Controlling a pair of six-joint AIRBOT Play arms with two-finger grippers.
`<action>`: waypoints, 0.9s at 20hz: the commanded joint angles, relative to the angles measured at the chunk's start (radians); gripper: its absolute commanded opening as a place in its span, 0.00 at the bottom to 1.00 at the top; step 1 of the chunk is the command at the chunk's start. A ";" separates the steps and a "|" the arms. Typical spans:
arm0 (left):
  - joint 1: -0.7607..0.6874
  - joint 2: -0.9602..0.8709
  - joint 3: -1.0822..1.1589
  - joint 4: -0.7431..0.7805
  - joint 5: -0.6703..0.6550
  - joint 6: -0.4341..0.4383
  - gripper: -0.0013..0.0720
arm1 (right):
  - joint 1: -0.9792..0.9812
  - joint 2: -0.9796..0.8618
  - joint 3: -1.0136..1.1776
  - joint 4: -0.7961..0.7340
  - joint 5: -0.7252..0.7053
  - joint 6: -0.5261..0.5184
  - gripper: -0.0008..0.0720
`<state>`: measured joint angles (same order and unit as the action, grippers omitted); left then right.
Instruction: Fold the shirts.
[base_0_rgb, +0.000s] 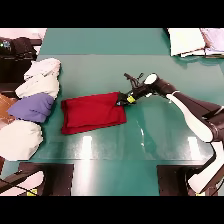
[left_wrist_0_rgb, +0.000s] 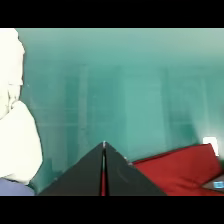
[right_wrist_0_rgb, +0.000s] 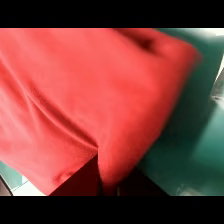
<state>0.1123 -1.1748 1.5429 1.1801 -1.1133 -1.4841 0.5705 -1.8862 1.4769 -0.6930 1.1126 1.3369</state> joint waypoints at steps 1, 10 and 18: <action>-0.029 0.001 -0.001 -0.011 -0.005 0.000 0.05 | 0.020 -0.016 0.056 0.008 -0.020 -0.001 0.04; -0.223 0.001 0.000 -0.007 0.014 0.000 0.05 | -0.414 0.288 0.055 -0.378 0.060 0.123 0.04; -0.223 0.001 0.000 -0.012 0.025 -0.009 0.05 | -1.158 0.583 -0.176 -0.433 0.001 0.166 0.04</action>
<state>-0.1070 -1.1744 1.5425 1.1698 -1.0977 -1.4876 -0.3401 -1.3956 1.3952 -1.1030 1.1526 1.4834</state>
